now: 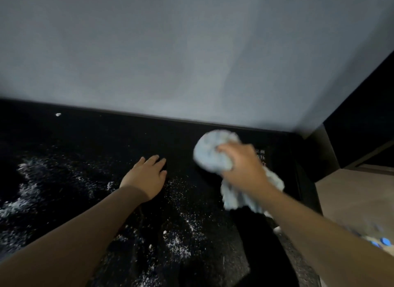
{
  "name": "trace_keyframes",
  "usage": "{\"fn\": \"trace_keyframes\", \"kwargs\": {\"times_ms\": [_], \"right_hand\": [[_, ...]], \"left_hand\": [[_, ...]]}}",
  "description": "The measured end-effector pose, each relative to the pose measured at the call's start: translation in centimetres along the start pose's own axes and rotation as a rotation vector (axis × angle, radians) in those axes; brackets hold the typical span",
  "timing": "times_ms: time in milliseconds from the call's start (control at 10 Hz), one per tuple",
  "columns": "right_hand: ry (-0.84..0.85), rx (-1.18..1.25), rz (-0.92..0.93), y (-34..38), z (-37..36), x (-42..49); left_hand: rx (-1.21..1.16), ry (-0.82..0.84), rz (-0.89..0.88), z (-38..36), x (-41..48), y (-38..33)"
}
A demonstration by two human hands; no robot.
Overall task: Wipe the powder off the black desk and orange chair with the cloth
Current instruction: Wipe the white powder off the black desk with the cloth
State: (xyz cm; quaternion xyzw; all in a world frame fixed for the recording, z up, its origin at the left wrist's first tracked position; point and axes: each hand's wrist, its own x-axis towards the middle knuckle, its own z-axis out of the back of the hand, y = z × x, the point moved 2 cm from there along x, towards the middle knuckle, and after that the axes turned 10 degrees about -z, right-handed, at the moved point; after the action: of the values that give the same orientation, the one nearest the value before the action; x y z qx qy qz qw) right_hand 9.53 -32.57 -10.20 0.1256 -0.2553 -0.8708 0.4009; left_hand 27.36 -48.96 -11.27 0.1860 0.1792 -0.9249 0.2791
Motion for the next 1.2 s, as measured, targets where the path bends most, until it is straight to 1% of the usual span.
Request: {"fn": "trace_keyframes", "kwargs": {"times_ms": [100,200,300,400,500,600,700,800,900,1000,1100,1200], "right_hand": [[-0.051,-0.146,-0.444,-3.0,2.3,4.7],[0.086,-0.232,-0.517,-2.8,0.6,5.9],[-0.056,-0.396,-0.378,-0.3,-0.7,4.8],[0.403,-0.049,0.039,3.1,-2.5,1.4],[0.344,0.075,0.119,3.9,-2.7,-0.9],[-0.089,-0.002,-0.131,0.2,0.1,3.6],[-0.014,-0.108,-0.398,-2.1,1.7,6.9],[-0.031,-0.269,-0.247,-0.4,-0.7,4.5],[-0.058,-0.065,0.081,1.9,-3.0,-0.1],[-0.02,0.133,0.116,1.8,-2.5,-1.6],[-0.194,0.124,-0.162,-1.4,0.3,3.4],[-0.122,-0.25,-0.458,-4.2,1.2,5.5]], "left_hand": [[-0.049,0.024,0.013,0.0,-0.1,0.2],[-0.041,0.03,0.016,-0.4,-0.1,0.0],[-0.034,0.022,0.011,-0.5,-0.1,0.1],[-0.04,0.018,0.006,-0.6,-0.1,0.1],[-0.015,0.018,-0.004,-0.7,-0.2,0.2],[-0.009,0.04,-0.008,-0.6,-0.2,0.2],[-0.025,0.05,-0.012,-0.4,0.0,0.3],[-0.024,0.043,-0.014,-0.5,-0.1,0.2],[0.008,0.024,-0.025,-0.8,-0.4,0.0],[0.025,0.015,-0.036,-1.1,-0.6,0.2],[0.04,0.023,-0.033,-1.1,-0.5,0.3],[0.034,0.026,-0.031,-0.9,-0.5,0.2]]}}
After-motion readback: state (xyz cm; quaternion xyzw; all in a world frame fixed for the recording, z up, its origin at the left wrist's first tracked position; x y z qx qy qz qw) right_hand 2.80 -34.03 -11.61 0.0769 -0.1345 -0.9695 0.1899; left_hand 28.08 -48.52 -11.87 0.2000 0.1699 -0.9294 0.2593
